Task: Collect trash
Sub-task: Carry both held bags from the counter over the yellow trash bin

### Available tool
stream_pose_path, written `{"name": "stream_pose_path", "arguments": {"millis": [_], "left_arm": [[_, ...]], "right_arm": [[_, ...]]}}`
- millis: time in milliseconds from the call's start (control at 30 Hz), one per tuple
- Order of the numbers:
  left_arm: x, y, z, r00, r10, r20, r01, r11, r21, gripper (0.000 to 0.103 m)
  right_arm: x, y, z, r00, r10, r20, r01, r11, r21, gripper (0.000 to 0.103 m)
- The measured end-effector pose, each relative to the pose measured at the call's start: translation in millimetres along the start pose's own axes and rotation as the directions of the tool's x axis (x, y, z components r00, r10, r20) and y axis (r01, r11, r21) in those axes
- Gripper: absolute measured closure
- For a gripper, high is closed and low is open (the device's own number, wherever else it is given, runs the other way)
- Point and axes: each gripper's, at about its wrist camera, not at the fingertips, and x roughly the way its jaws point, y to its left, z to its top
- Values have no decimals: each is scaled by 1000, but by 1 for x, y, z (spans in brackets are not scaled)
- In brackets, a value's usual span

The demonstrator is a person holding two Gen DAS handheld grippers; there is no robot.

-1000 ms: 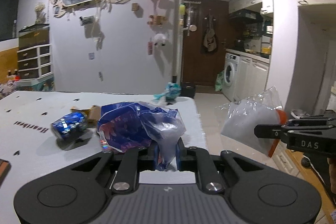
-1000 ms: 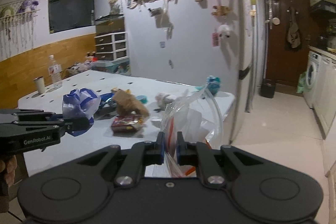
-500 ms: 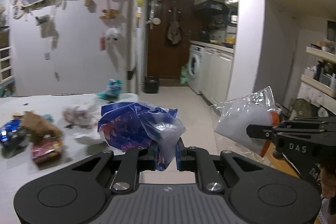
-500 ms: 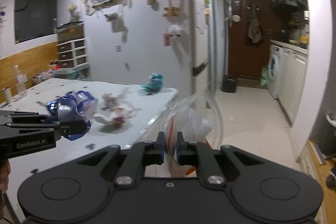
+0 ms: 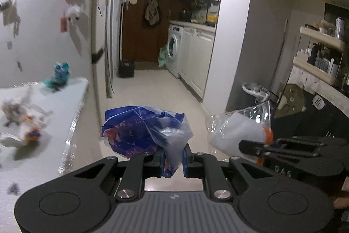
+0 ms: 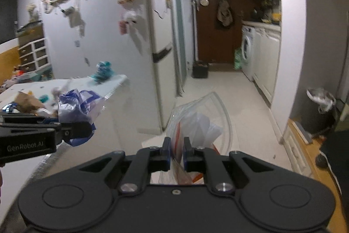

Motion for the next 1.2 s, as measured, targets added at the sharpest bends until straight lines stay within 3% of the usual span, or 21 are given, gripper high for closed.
{"name": "stream_pose_path", "arguments": {"millis": [267, 600, 733, 900, 1200], "left_arm": [[78, 16, -36, 989, -22, -146, 10, 996, -85, 87], [170, 39, -72, 949, -38, -314, -8, 990, -141, 87], [201, 44, -91, 927, -25, -375, -32, 989, -145, 87], [238, 49, -119, 883, -19, -470, -48, 990, -131, 87], [286, 62, -149, 819, -40, -572, -55, 988, -147, 87]], "right_arm": [[62, -19, -43, 992, -34, -125, 44, 996, 79, 92], [142, -34, -95, 951, -52, -304, 80, 993, 81, 92], [172, -44, -111, 925, -68, -373, 103, 992, 77, 92], [202, -56, -128, 899, -58, -433, 118, 987, 113, 92], [251, -62, -148, 855, -32, -518, 116, 984, 131, 92]]}}
